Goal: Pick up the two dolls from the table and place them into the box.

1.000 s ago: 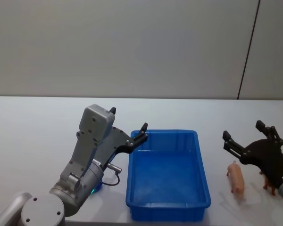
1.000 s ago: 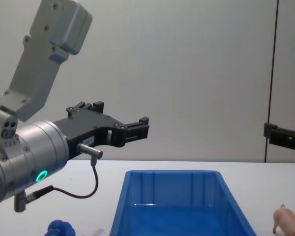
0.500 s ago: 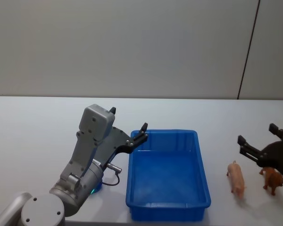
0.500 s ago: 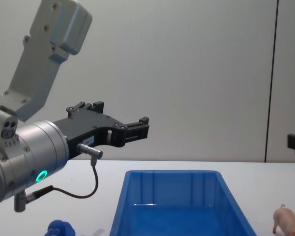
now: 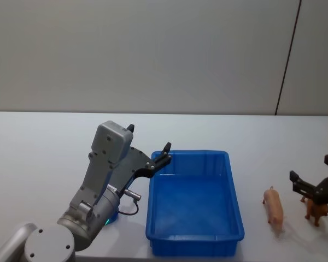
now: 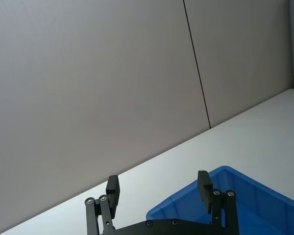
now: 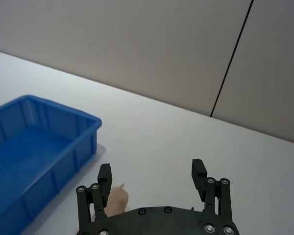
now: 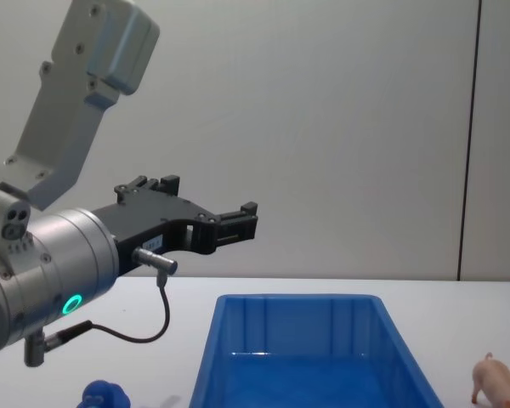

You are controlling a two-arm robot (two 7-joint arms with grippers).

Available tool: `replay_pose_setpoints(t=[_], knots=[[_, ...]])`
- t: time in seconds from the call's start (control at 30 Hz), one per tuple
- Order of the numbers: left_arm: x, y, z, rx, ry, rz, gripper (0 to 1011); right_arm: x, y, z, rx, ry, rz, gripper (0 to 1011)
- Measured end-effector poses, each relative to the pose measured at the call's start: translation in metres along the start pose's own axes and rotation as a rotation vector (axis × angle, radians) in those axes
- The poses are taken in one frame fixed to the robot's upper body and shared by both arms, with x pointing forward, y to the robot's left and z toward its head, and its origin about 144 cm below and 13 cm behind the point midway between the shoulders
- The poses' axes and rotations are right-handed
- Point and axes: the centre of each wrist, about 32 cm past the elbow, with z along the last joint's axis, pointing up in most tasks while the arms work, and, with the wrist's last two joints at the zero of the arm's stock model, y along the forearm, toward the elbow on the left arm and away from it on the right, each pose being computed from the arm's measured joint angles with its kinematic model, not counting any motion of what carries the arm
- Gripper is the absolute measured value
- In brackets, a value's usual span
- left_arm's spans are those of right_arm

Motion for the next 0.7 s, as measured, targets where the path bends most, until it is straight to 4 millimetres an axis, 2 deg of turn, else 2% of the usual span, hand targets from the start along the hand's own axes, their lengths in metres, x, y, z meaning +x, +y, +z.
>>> replay_pose_setpoints(t=[0.7], knots=[[0.0,0.0,0.0,0.0,0.0,0.0,1001,0.007,0.004,-0.014,-0.171,-0.029,-0.015,1001]])
